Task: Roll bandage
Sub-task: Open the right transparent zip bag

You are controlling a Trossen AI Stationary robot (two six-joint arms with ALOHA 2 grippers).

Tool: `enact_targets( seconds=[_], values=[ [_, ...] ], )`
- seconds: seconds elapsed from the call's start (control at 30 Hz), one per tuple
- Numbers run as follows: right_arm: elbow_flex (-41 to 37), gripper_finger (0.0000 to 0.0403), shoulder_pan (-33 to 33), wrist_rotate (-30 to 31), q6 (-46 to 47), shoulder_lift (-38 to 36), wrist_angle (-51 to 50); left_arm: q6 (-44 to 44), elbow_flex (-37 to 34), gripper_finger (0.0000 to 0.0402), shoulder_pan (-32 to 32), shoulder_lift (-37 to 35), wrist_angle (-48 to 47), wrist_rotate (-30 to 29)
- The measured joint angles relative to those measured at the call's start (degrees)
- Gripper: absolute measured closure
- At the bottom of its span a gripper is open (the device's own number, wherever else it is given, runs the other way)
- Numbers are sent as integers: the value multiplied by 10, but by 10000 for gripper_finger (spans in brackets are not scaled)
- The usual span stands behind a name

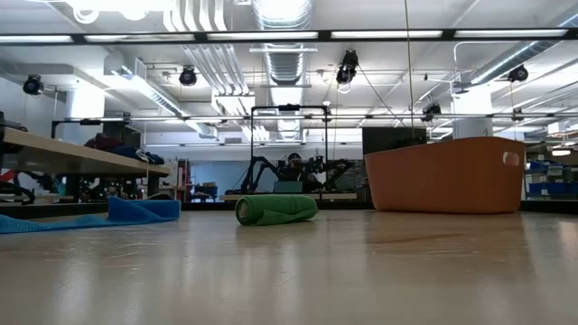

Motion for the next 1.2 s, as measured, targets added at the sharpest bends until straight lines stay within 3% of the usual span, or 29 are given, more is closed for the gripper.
enact_targets(
  seconds=[0.4,0.8,1.2],
  values=[
    [0,387,0,-10,14,-18,-24,9,0,401,0,-11,-2,-14],
    [-5,354,0,-30,22,-17,-25,9,0,401,0,-10,-4,-14],
    [-5,398,0,-30,16,-17,-24,1,0,400,0,-10,-1,-14]
  ],
)
